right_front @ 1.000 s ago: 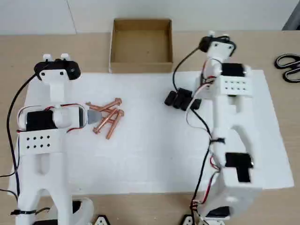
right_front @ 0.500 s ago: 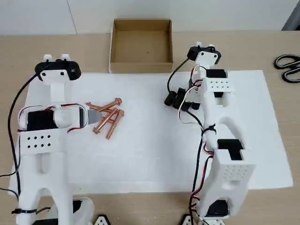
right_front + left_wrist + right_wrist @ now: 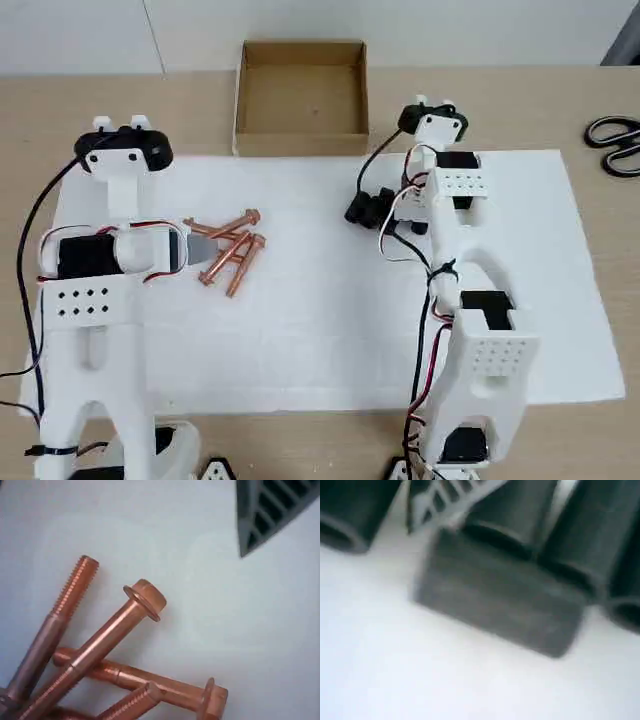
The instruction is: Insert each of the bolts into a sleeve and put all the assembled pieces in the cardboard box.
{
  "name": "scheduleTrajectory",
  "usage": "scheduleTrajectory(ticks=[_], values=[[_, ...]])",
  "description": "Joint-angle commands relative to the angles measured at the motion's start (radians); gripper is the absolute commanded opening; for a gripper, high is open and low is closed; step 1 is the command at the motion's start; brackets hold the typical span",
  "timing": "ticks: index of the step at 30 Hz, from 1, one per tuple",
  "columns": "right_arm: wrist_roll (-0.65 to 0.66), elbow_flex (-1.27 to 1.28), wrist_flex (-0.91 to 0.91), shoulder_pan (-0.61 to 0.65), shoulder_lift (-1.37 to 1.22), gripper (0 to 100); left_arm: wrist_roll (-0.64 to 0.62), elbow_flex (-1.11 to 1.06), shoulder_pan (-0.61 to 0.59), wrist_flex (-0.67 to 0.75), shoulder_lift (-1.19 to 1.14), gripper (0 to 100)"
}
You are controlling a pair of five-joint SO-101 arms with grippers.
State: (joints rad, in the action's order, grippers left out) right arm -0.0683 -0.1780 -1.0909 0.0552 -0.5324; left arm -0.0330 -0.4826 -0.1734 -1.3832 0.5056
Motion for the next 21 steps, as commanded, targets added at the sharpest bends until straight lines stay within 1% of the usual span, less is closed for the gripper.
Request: scheduleTrajectory(ticks=[1,2,4,8,11,14,21], values=[[-0.006,-0.023,0.012,0.007,-0.002,2.0,0.008,0.007,-0.002,0.0,0.005,31],[-0.006,-0.023,0.007,0.005,-0.002,0.0,0.008,0.007,-0.002,0.0,0.005,31],[-0.005,-0.023,0.001,0.005,-0.002,2.2,0.008,0.007,-0.002,0.0,0.005,31],[-0.003,-0.061,-0.053,-0.016,0.001,0.4,0.008,0.007,-0.002,0.0,0.005,31],[0.0,-0.176,-0.186,-0.042,0.001,0.4,0.008,0.007,-0.002,0.0,0.005,31],[0.061,-0.288,-0.344,-0.056,-0.001,0.4,0.008,0.007,-0.002,0.0,0.005,31],[0.147,-0.354,-0.57,-0.027,0.001,0.4,0.008,0.007,0.0,0.0,0.005,31]])
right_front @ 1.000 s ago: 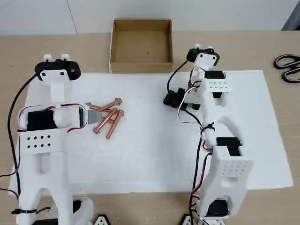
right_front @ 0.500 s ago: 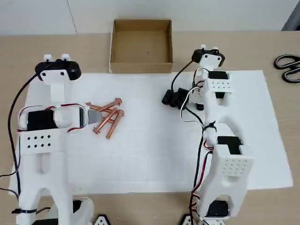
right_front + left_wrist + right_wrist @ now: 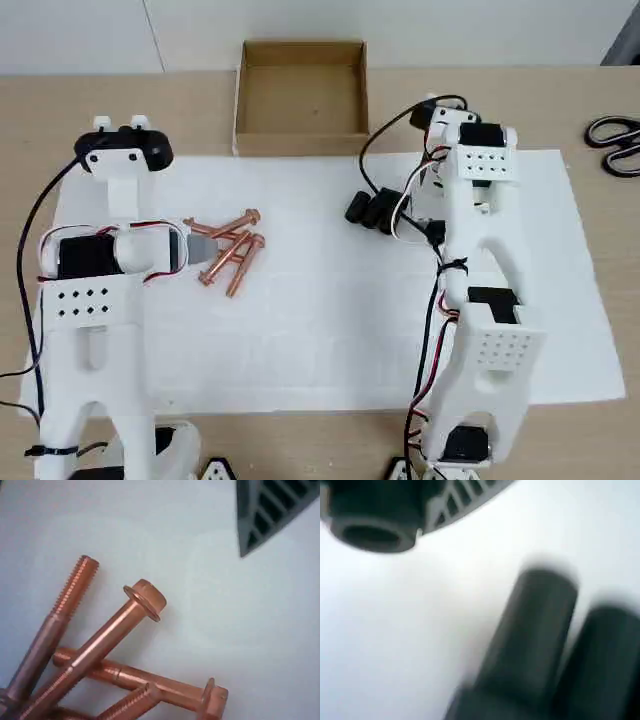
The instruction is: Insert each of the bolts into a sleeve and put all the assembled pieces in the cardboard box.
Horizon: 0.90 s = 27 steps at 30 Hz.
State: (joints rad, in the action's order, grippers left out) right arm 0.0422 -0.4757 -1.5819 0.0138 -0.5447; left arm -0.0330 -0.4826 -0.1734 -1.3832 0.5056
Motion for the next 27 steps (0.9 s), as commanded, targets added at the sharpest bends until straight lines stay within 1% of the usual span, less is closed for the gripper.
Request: scheduleTrajectory(ticks=[1,6,11,14,17,22,27], values=[[0.041,-0.057,-0.099,0.024,0.013,0.4,0.008,0.007,0.0,0.0,0.005,31],[0.044,-0.051,-0.099,0.031,-0.015,0.6,0.008,0.007,0.0,0.0,0.005,31],[0.043,-0.051,-0.081,0.031,-0.122,4.2,0.008,0.007,0.0,0.0,0.005,31],[0.043,-0.055,-0.062,0.028,-0.18,4.6,0.008,0.007,0.0,0.0,0.005,31],[0.043,-0.057,-0.062,0.03,-0.186,4.9,0.008,0.007,0.0,0.0,0.005,31],[0.043,-0.057,-0.071,0.033,-0.185,13.2,0.008,0.007,0.0,0.0,0.005,31],[0.043,-0.057,-0.093,0.033,-0.185,13.5,0.008,0.007,0.0,0.0,0.005,31]])
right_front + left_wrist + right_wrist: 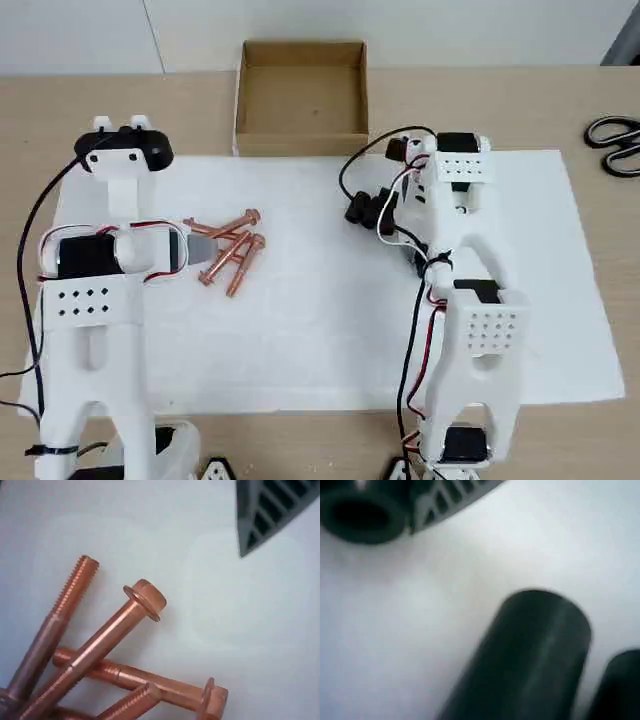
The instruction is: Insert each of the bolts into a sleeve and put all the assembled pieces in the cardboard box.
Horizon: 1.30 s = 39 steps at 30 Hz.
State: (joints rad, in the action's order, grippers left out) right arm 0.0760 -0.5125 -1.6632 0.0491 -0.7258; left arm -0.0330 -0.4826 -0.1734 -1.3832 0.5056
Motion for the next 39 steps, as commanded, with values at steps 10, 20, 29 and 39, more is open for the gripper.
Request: scheduleTrajectory(ticks=[10,20,29,39], values=[[0.009,-0.014,-0.054,-0.002,0.145,13.6,0.008,0.007,0.0,-0.002,0.005,31],[0.006,0.077,-0.059,0.028,0.179,13.6,0.009,0.005,0.0,-0.006,0.005,31],[0.008,0.107,-0.027,-0.002,0.173,13.4,0.009,0.005,0.0,-0.006,0.003,31],[0.011,0.118,0.047,-0.001,0.127,13.3,0.009,0.005,0.0,-0.006,0.0,31]])
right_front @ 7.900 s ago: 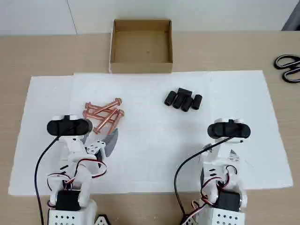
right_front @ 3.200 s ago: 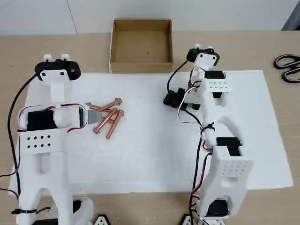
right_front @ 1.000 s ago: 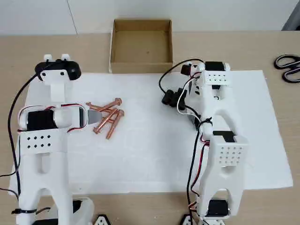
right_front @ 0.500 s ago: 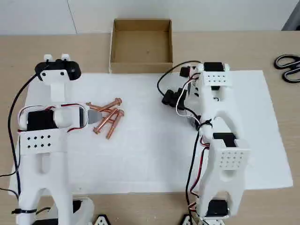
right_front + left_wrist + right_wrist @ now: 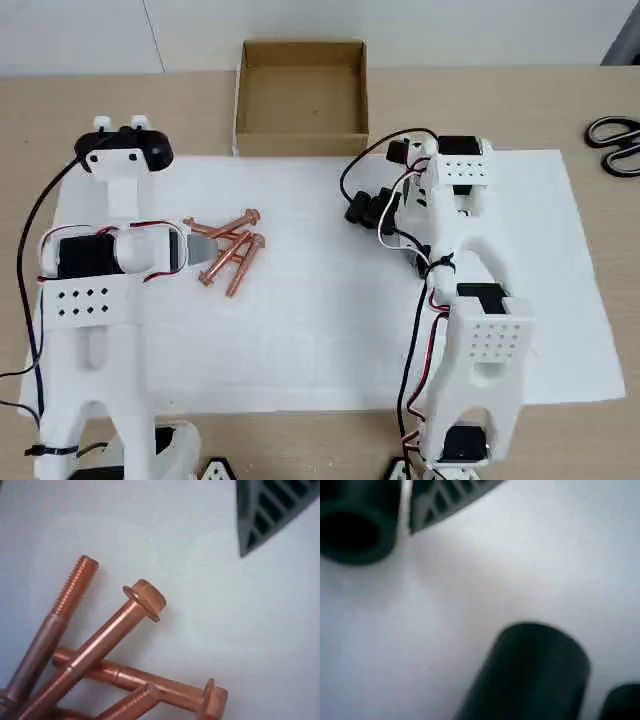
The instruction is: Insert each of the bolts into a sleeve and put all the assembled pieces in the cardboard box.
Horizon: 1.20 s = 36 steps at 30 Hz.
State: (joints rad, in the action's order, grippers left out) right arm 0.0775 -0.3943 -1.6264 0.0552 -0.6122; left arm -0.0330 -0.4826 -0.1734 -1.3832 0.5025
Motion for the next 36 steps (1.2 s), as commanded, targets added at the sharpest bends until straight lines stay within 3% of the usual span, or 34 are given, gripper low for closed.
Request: scheduleTrajectory(ticks=[1,11,15,27,32,36], values=[[0.009,0.0,0.012,-0.007,-0.004,13.3,0.009,0.005,0.0,-0.006,0.003,31],[0.02,0.0,0.068,-0.008,-0.133,12.8,0.011,0.005,-0.002,-0.006,0.003,31],[0.025,-0.005,0.068,-0.008,-0.13,1.0,0.011,0.005,-0.002,-0.006,0.003,31],[0.057,-0.006,-0.07,-0.007,0.194,0.7,0.038,0.019,0.003,-0.043,-0.011,31],[0.057,-0.003,-0.077,-0.007,0.292,0.4,0.193,0.166,0.058,-0.163,-0.209,31],[0.058,-0.002,-0.093,-0.008,0.312,0.4,0.213,0.377,0.058,-0.199,-0.431,31]])
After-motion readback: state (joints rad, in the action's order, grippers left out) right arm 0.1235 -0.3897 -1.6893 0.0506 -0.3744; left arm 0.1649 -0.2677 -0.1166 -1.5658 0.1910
